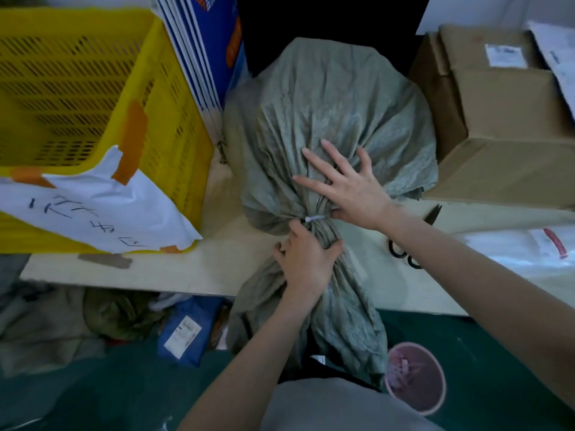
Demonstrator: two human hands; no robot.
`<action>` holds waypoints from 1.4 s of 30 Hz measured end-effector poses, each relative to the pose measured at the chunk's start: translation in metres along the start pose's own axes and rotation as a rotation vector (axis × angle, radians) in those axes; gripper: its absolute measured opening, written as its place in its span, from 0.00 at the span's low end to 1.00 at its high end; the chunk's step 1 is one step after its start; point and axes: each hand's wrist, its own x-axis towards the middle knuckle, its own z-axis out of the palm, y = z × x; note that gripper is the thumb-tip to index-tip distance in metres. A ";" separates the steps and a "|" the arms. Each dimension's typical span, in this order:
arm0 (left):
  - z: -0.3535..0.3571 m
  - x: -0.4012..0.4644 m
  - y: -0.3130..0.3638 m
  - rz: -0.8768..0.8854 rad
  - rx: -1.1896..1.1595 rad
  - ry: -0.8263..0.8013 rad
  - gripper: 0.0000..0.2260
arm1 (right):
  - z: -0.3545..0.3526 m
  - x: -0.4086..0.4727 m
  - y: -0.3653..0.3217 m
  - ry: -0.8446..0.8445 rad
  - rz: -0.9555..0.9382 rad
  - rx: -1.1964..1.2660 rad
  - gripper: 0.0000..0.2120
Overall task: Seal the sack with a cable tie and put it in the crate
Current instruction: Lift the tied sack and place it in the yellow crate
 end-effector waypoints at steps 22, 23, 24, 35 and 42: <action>-0.053 0.066 -0.009 0.437 0.359 0.339 0.40 | -0.013 0.032 0.026 0.439 0.401 0.588 0.06; -0.049 0.064 -0.013 0.410 0.353 0.366 0.41 | -0.016 0.034 0.027 0.433 0.411 0.612 0.05; -0.045 0.062 -0.017 0.370 0.345 0.387 0.42 | -0.017 0.035 0.028 0.444 0.423 0.634 0.04; -0.012 0.034 -0.012 0.104 -0.034 0.297 0.48 | -0.031 0.063 0.030 0.499 0.643 0.833 0.03; -0.008 0.044 -0.009 0.047 0.104 0.205 0.57 | -0.036 0.061 0.028 0.469 0.698 0.926 0.08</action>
